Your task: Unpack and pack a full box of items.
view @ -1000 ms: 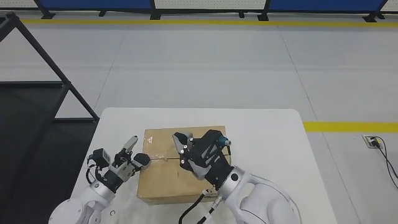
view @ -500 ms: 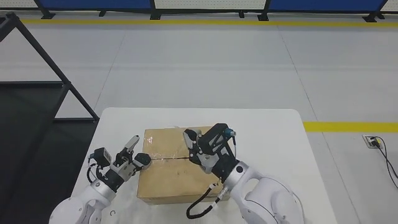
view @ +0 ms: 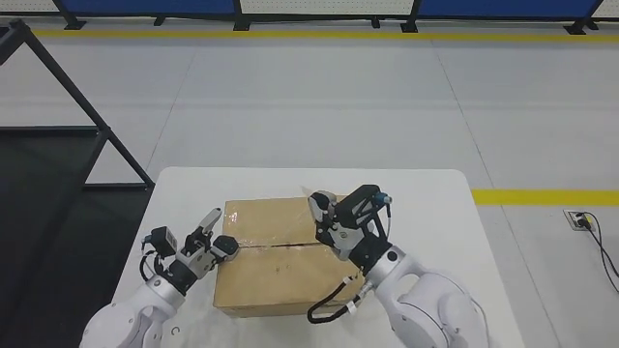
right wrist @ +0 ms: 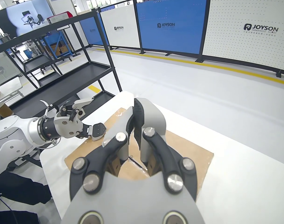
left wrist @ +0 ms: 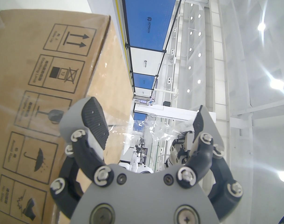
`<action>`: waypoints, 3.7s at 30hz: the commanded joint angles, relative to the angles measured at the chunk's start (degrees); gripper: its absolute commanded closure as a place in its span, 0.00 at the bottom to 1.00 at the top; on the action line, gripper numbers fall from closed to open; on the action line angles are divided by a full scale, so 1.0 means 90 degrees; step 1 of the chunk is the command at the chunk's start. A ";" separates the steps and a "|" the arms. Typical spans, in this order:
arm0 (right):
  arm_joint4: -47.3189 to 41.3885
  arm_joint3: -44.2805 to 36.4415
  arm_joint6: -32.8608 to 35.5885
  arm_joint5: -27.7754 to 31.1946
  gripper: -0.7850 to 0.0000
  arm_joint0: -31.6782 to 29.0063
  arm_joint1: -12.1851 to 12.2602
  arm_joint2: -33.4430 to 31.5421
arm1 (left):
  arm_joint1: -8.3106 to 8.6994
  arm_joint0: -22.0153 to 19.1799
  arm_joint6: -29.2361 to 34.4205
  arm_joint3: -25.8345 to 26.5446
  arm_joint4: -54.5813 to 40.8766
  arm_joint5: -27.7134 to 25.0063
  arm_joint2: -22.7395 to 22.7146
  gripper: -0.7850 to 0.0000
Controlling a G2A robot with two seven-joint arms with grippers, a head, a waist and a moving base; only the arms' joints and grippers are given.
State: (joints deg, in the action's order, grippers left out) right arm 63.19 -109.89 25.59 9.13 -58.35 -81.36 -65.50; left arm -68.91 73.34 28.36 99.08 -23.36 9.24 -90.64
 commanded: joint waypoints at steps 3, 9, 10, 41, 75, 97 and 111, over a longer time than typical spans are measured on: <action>-0.0057 0.0048 0.0097 0.0029 1.00 -0.0018 0.0013 -0.0052 | 0.0005 -0.0027 -0.0033 -0.0022 -0.0005 0.0002 0.0025 0.00; -0.0065 -0.0018 -0.0018 -0.0022 1.00 -0.0156 0.0036 -0.0174 | 0.0019 -0.0101 -0.0004 -0.0055 0.0046 0.0047 0.0087 0.00; -0.0063 -0.0027 -0.0016 -0.0014 1.00 -0.0164 0.0040 -0.0195 | 0.0021 -0.0112 -0.0002 -0.0059 0.0047 0.0057 0.0094 0.00; -0.0432 0.0105 -0.0169 0.1274 1.00 0.0276 0.0146 -0.0205 | 0.0086 0.0021 -0.0014 -0.0038 -0.0109 -0.0079 0.0034 0.00; -0.0461 0.0774 0.0159 0.0935 1.00 0.0149 0.0296 -0.0569 | 0.0148 0.0116 -0.0034 0.0055 -0.0118 -0.0092 0.0059 0.00; -0.0390 0.0945 0.0193 0.0763 1.00 -0.0059 0.0387 -0.0684 | 0.0179 0.0078 -0.0061 0.0075 -0.0064 -0.0029 0.0147 0.00; -0.1601 0.1134 -0.0149 0.1440 1.00 -0.0193 0.0452 -0.0978 | 0.0196 0.0075 -0.0051 0.0071 -0.0064 -0.0037 0.0191 0.00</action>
State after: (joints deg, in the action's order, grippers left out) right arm 50.26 -100.05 24.49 21.13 -60.34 -77.30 -74.29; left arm -67.16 73.97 27.92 99.70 -23.92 9.01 -88.89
